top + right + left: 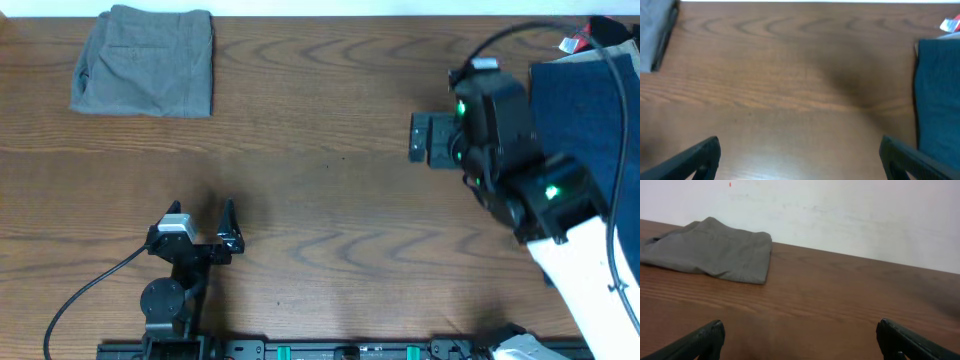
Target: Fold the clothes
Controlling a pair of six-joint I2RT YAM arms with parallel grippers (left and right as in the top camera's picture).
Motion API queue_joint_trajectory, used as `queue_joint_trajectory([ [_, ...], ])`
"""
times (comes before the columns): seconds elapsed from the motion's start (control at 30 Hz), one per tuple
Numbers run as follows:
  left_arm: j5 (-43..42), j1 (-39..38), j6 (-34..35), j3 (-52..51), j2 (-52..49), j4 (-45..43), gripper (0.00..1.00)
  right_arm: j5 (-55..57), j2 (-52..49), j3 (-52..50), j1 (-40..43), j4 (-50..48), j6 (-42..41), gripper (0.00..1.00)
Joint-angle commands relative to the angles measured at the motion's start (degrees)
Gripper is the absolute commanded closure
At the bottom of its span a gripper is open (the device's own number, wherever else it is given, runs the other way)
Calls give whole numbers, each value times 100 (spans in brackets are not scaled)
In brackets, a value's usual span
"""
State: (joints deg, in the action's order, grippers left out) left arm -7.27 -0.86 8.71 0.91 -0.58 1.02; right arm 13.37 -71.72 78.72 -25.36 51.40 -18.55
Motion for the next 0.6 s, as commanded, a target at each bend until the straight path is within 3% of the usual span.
queue_joint_trajectory([
  [0.0, -79, -20, -101, -68, 35, 234, 2, 116, 505, -1036, 70, -645, 76, 1],
  [0.37, -79, -20, -101, -68, 35, 234, 2, -533, 3154, -5141, 678, -3613, -295, 1],
  [0.57, -79, -20, -101, -68, 35, 234, 2, -680, 4712, -6629, 1187, -4315, -693, 1],
])
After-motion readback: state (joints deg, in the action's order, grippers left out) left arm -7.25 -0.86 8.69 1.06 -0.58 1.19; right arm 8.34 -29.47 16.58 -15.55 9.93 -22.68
